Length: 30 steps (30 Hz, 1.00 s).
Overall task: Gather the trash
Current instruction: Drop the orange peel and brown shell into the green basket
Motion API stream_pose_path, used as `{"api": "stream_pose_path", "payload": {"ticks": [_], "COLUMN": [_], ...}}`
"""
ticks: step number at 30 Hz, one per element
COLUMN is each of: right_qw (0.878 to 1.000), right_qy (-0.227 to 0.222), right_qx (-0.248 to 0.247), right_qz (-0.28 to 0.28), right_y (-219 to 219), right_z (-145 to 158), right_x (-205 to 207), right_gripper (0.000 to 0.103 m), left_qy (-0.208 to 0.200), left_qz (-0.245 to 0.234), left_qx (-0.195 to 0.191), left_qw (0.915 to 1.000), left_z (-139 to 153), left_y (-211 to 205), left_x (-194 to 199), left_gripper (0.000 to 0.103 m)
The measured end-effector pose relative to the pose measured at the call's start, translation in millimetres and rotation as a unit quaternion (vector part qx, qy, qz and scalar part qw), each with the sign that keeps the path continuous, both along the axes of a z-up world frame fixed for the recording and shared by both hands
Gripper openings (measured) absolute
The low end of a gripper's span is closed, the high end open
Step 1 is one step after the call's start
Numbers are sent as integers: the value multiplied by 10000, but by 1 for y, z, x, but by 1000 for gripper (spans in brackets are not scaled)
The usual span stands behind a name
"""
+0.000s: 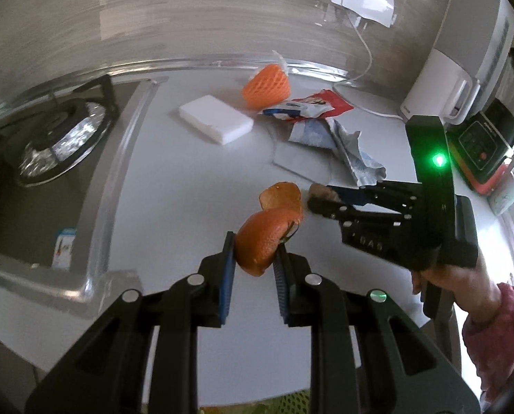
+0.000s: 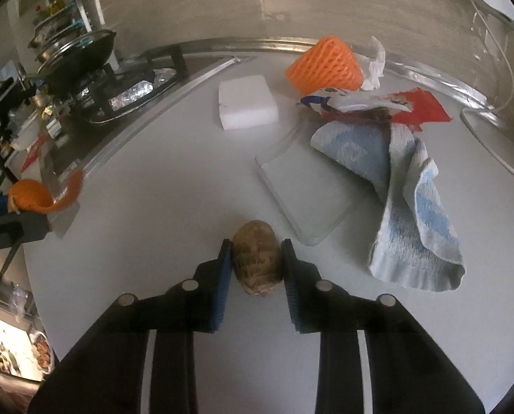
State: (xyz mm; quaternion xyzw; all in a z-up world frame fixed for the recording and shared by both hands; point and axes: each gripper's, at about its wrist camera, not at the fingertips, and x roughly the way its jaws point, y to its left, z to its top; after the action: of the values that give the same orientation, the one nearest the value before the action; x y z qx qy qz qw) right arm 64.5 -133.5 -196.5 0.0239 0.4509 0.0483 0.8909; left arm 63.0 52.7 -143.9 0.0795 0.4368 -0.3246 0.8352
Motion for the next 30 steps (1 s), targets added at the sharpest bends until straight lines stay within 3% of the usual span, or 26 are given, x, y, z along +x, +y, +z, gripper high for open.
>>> {"api": "stream_pose_path", "payload": {"ticks": [7,16,26,30], "right_qw": [9999,9992,9972,9971], "right_qy": [-92,-207,37,109], "right_qx": [2,310,750,754], "right_qz": [-41,113,9,-6], "right_y": [20,91,157,173], "right_z": [21,56,38,33], "right_x": [-35,-134,-208,-221], "right_gripper": [29,29,29,29], "left_qy": [52,149,650,820], "left_qz": [68,-218,-419,-304], "left_qx": [-168,-241,287,568], "left_qw": [9998,9994,9966,9945], "left_z": [12,17,-44,-74], "left_y": [37,91,139,144], "left_x": [-28,-97,-161,-169], "left_gripper": [21,21,22,46]}}
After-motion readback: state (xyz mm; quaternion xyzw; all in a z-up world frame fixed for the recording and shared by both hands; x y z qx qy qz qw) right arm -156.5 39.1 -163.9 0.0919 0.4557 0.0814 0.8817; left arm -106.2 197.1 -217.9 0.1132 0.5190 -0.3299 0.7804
